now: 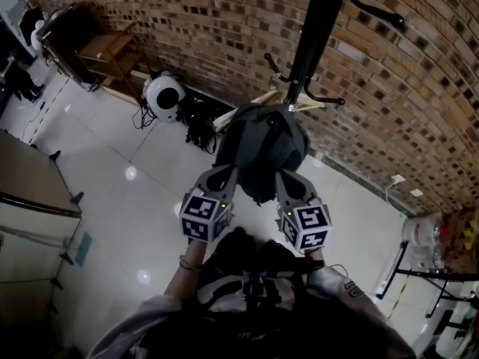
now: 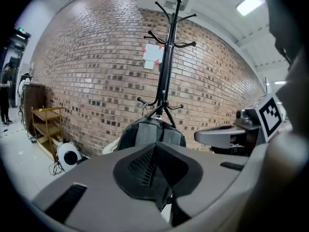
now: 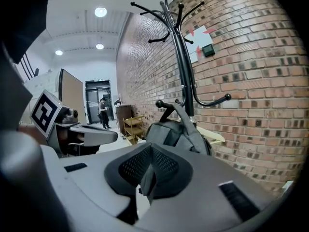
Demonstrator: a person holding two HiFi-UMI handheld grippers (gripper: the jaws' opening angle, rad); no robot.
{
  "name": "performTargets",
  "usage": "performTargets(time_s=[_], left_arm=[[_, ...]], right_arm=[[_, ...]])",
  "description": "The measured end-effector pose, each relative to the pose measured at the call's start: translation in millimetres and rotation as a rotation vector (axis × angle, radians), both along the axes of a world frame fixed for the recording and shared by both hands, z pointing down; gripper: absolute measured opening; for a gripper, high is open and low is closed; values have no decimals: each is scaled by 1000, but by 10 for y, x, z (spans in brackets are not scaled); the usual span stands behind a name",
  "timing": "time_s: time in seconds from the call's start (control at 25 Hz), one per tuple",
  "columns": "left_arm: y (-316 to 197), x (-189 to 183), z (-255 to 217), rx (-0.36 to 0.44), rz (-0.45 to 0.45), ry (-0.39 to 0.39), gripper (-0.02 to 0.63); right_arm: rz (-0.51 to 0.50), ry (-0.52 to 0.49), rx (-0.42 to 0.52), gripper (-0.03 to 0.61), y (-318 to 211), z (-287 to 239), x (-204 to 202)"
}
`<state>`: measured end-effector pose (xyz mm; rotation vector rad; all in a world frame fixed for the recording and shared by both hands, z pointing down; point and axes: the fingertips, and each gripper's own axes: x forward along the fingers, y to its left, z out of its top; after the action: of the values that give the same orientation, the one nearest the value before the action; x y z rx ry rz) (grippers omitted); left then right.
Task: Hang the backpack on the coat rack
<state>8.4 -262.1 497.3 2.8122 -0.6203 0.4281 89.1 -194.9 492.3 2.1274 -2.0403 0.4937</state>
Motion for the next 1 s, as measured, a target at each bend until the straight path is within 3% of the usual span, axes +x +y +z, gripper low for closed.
performTargets(time_s=[0.44,1.0], left_arm=[[660,48,-142,-8,-37,30,-3],[1598,87,-43,-13,-80,-14,-3]], right_arm=[[-97,-36,14,12,528,-59,-149],[-176,-65,25,11,1316,53,-174]])
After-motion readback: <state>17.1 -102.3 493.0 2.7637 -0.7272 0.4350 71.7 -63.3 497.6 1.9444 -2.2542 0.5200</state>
